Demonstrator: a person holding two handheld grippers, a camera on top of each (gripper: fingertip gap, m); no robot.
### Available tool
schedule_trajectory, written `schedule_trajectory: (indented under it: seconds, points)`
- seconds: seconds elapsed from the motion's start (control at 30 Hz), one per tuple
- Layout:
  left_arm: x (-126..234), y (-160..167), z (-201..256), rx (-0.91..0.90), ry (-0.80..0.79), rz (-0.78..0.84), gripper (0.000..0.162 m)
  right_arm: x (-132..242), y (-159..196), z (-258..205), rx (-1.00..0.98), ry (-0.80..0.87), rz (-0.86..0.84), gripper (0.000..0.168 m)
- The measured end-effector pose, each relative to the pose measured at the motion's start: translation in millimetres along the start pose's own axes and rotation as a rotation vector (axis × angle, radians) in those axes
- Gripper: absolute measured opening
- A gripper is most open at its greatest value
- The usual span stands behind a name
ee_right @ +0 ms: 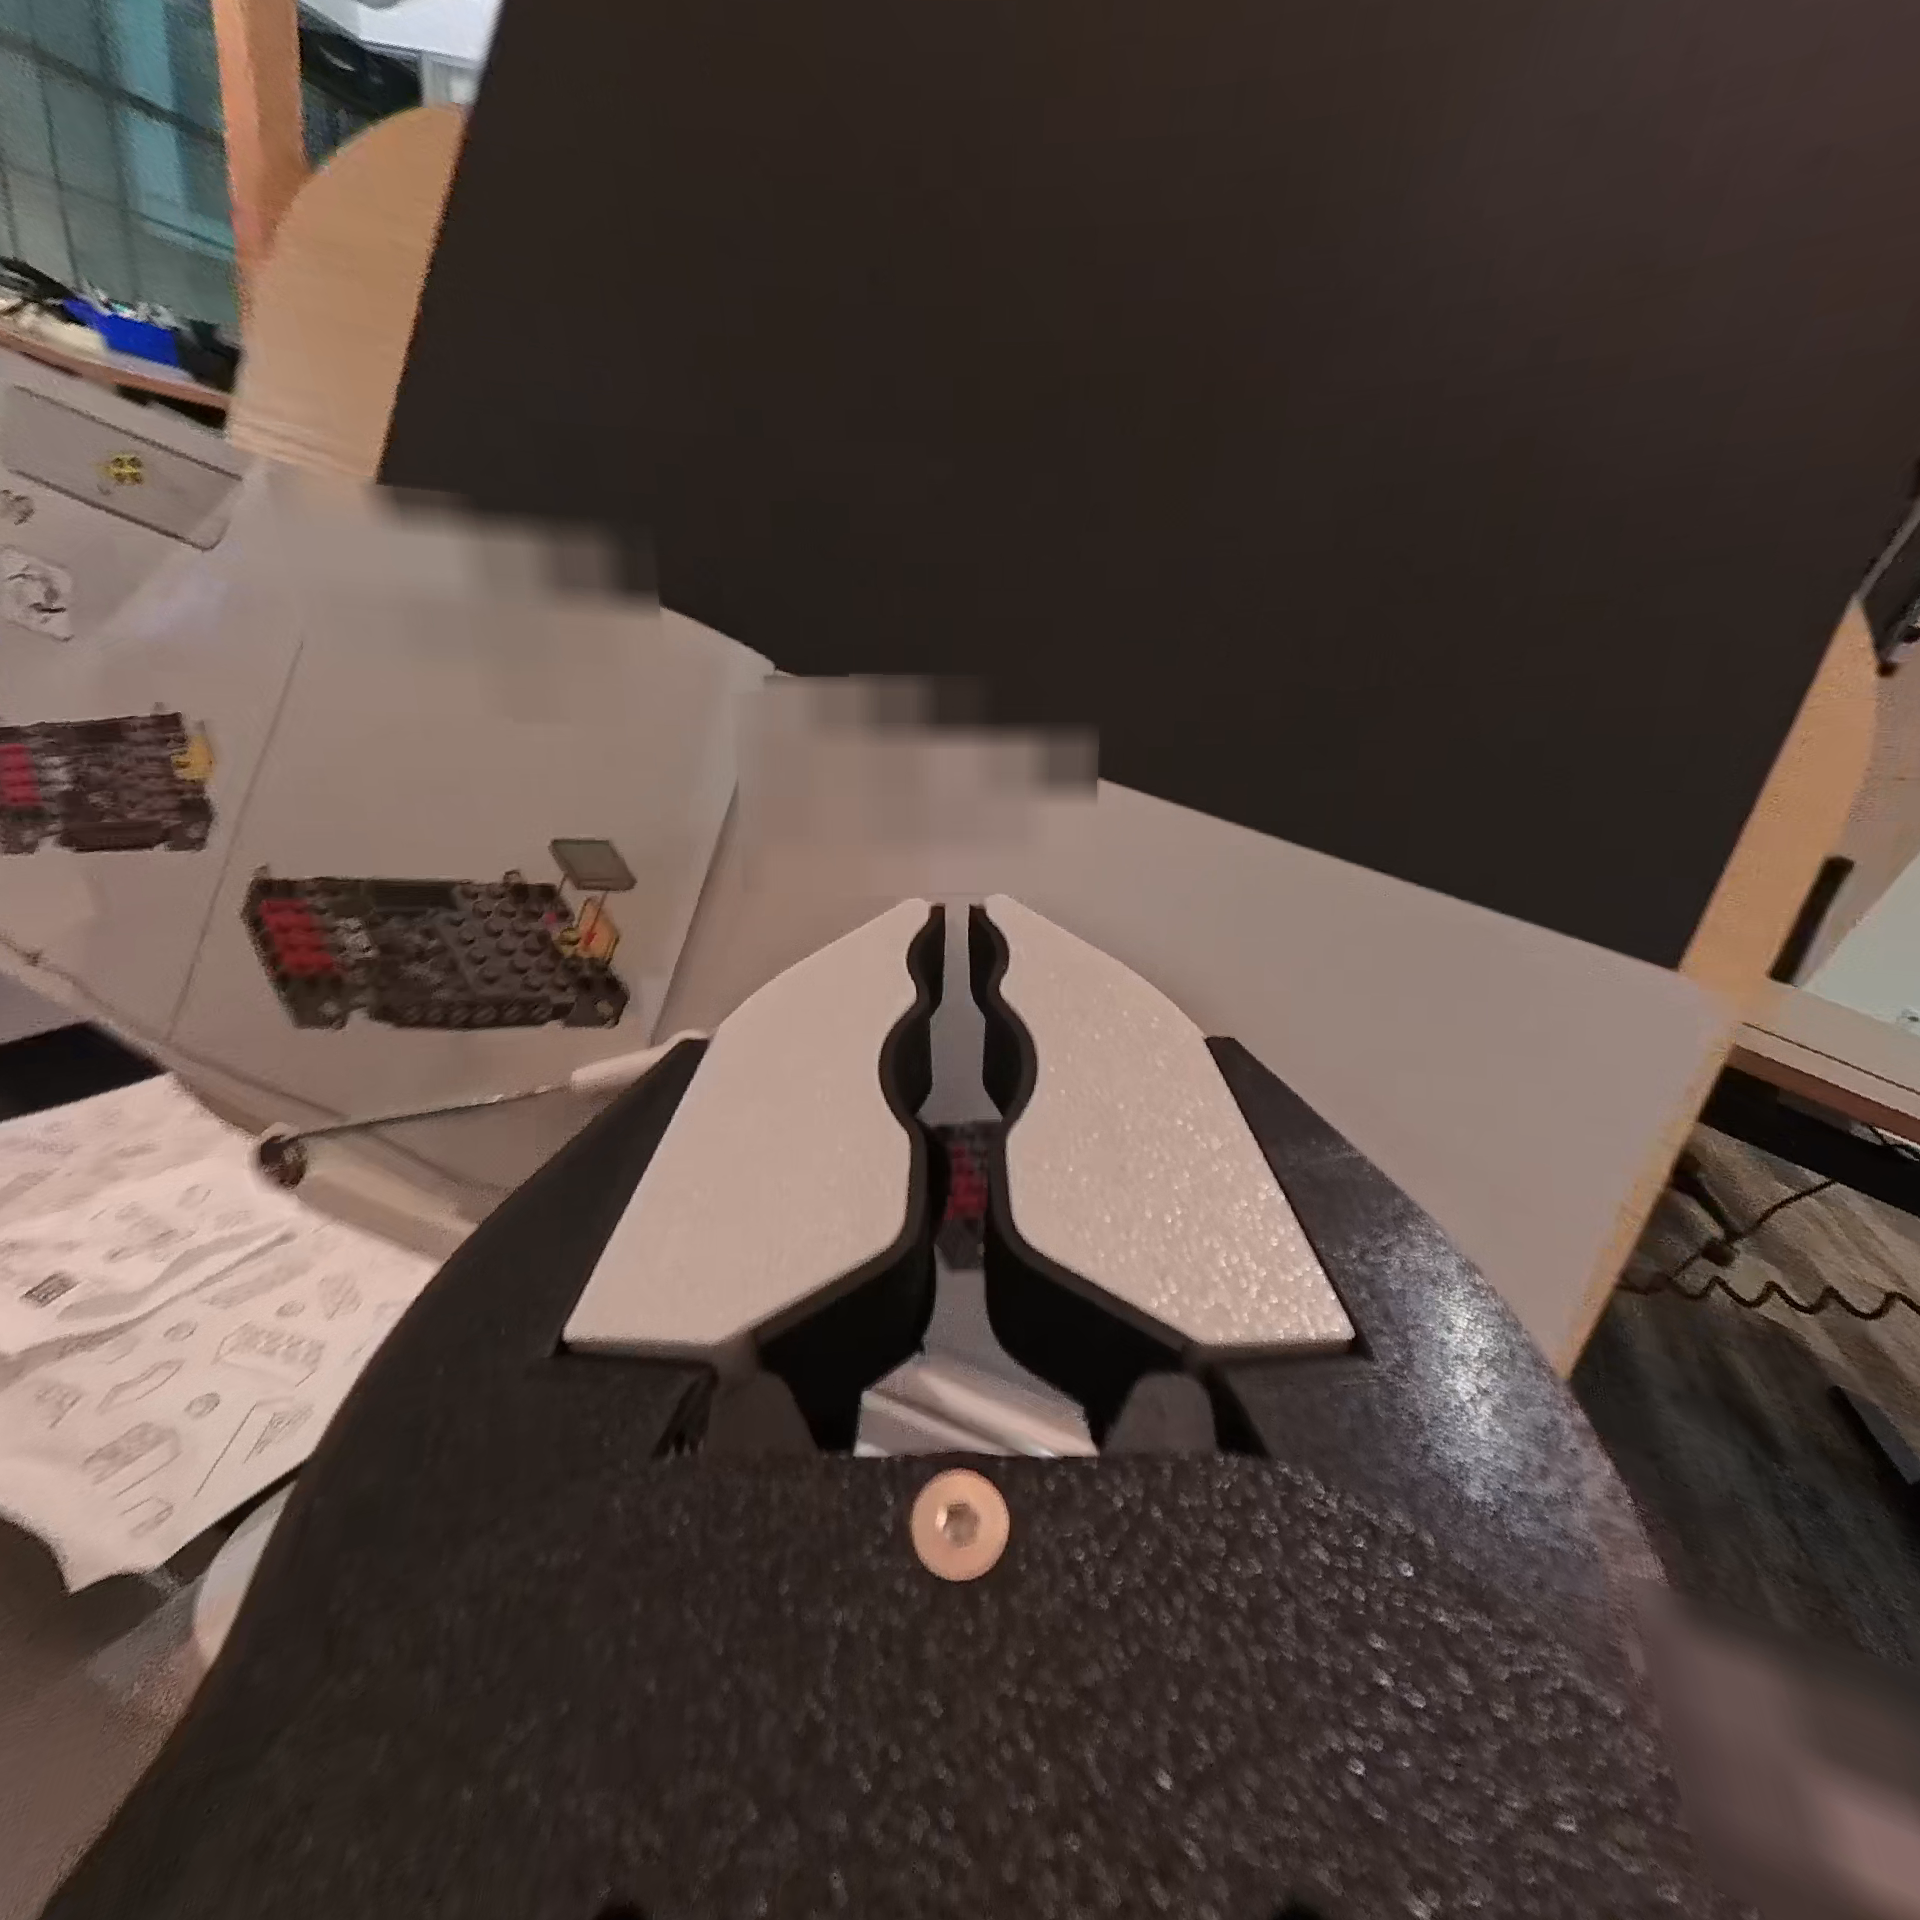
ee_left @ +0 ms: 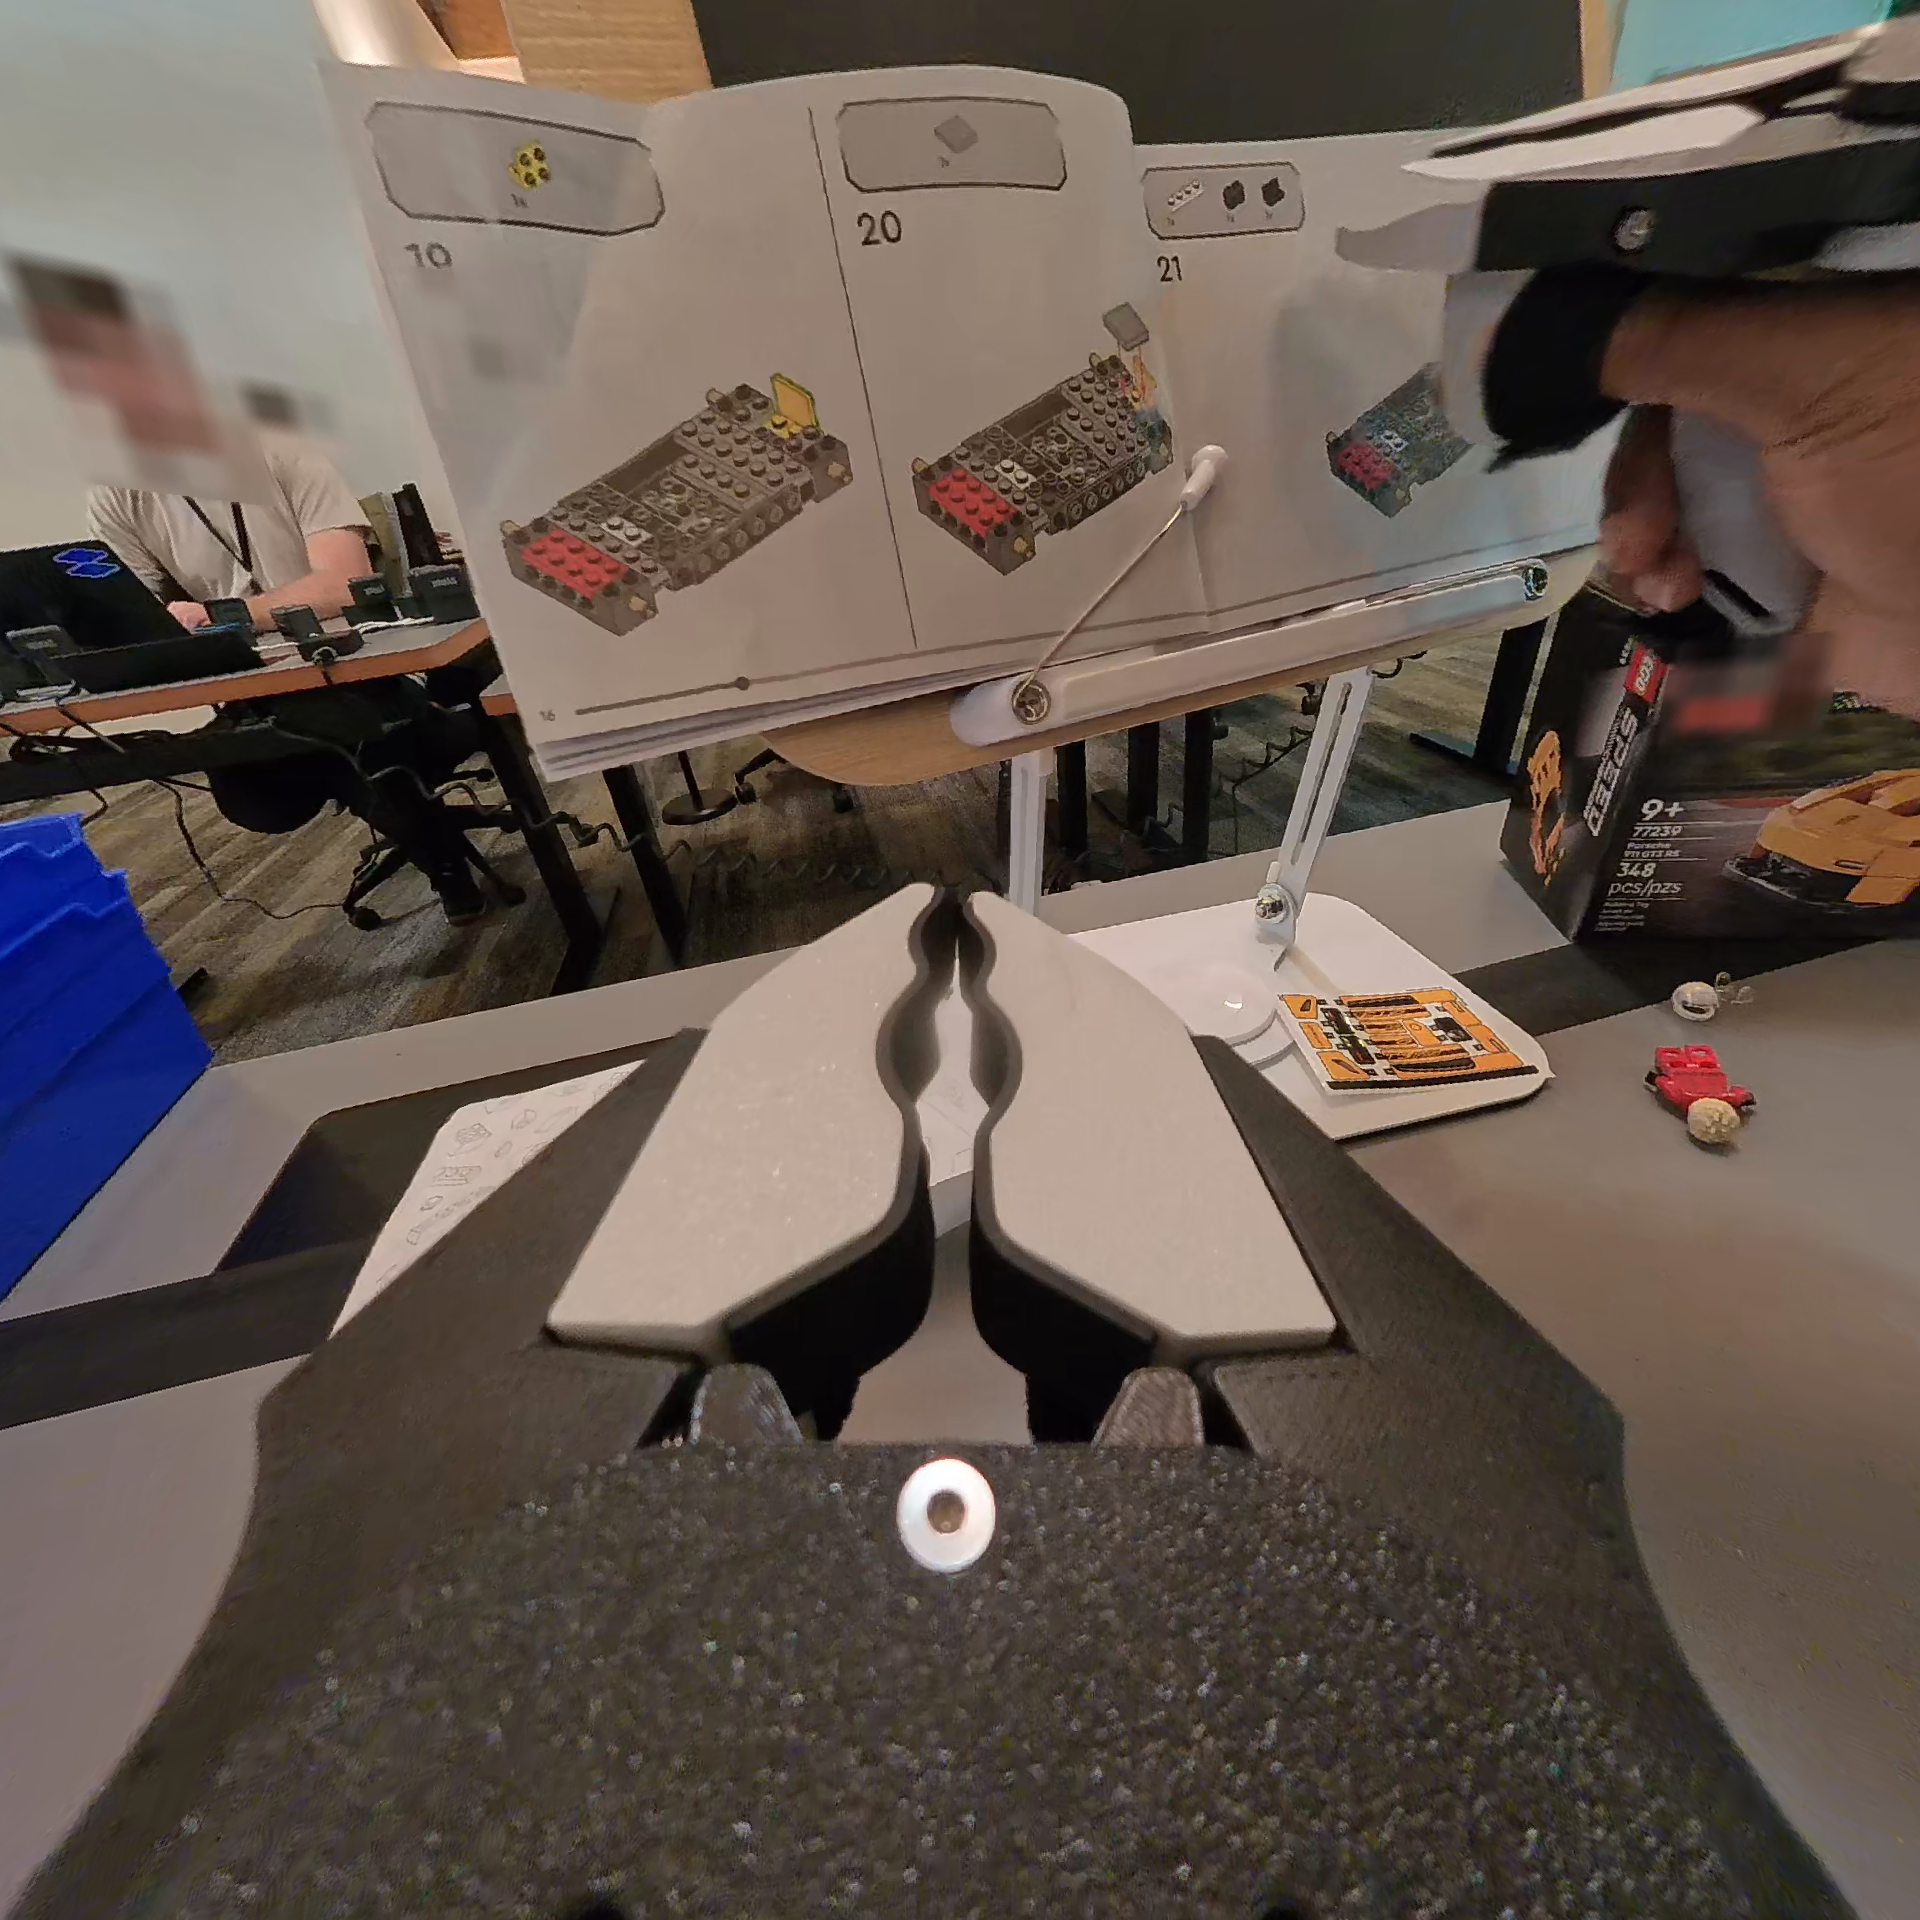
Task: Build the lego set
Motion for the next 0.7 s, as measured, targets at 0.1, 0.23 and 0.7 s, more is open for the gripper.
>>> schedule_trajectory:
  seconds: [0.1, 0.23, 0.7]
  points:
    - [3, -9, -4, 0.006, 0.004, -0.015, 0.000, 31, -2, -9, 0.001, -0.064, 0.022, 0.003]
    - [15, -33, -9, -0.024, 0.037, -0.006, 0.000, 91, -4, -23, -0.011, -0.176, 0.045, 0.003]
    - [67, -73, 2, -0.081, 0.210, -0.123, 0.000, 239, 50, -63, -0.148, -0.487, -0.094, 0.005]
Point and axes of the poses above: each gripper's, where its closed fingertips meet, x back along the fingers, y out of its underside, z = x × y across the jaws, the point moved 8 cm from there along x, back along the fingers, and after that the axes turned 12 degrees about x, right-handed, at the moved point
